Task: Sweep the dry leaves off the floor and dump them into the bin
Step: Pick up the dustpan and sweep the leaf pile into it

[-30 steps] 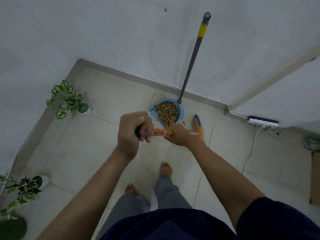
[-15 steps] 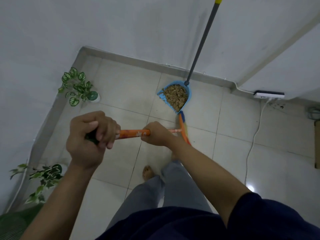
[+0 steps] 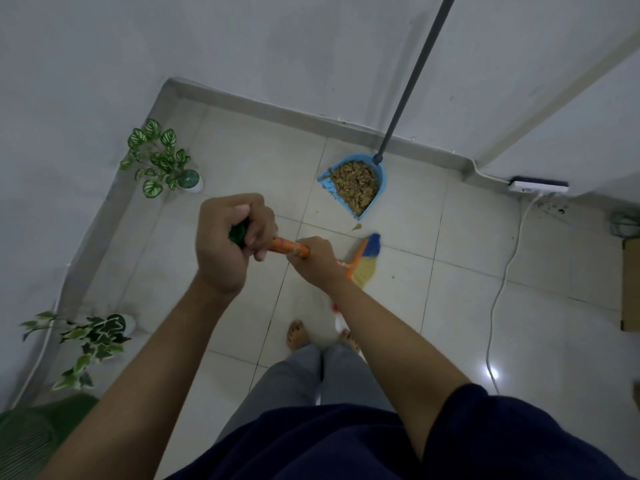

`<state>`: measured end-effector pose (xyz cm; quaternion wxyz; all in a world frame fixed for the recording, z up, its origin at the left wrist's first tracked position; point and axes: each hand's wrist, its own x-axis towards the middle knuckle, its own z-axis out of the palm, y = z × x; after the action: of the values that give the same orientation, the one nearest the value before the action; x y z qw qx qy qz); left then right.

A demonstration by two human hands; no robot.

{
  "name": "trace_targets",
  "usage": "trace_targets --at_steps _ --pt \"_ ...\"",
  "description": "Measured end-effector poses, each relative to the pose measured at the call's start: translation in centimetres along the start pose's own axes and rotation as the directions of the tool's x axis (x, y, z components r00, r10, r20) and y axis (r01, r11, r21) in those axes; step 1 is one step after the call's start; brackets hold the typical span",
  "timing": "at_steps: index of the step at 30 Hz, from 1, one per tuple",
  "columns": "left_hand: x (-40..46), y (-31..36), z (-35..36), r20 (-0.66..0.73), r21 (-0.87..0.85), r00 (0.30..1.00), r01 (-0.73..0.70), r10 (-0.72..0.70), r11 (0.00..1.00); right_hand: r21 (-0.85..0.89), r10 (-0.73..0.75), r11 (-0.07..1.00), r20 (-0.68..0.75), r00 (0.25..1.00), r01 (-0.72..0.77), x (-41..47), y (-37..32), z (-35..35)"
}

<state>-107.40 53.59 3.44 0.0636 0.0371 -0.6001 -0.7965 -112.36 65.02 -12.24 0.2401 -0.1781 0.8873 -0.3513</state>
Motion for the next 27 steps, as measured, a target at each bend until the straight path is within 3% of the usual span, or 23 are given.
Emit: trace_targets --at_steps 10,18,22,27 --pt "-0.7 5.9 -3.8 -0.01 0.04 0.973 -0.23 0.23 0.972 0.087 -0.14 0.985 -0.107 0.984 0.149 1.6 -7.1 1.0" --pt "0.0 8.9 -8.0 -0.171 0.136 0.965 -0.176 0.198 0.975 0.046 -0.25 0.968 0.261 0.932 0.247 3.4 -13.8 -0.4" --pt "1.1 7.4 -2.8 -0.365 0.175 0.889 -0.227 0.277 0.958 0.002 -0.233 0.966 0.425 0.874 0.257 5.4 -11.7 0.1" --pt "2.8 2.6 1.3 -0.452 0.152 0.859 -0.191 0.24 0.97 -0.144 -0.185 0.949 0.46 0.868 0.279 7.4 -5.1 -2.9"
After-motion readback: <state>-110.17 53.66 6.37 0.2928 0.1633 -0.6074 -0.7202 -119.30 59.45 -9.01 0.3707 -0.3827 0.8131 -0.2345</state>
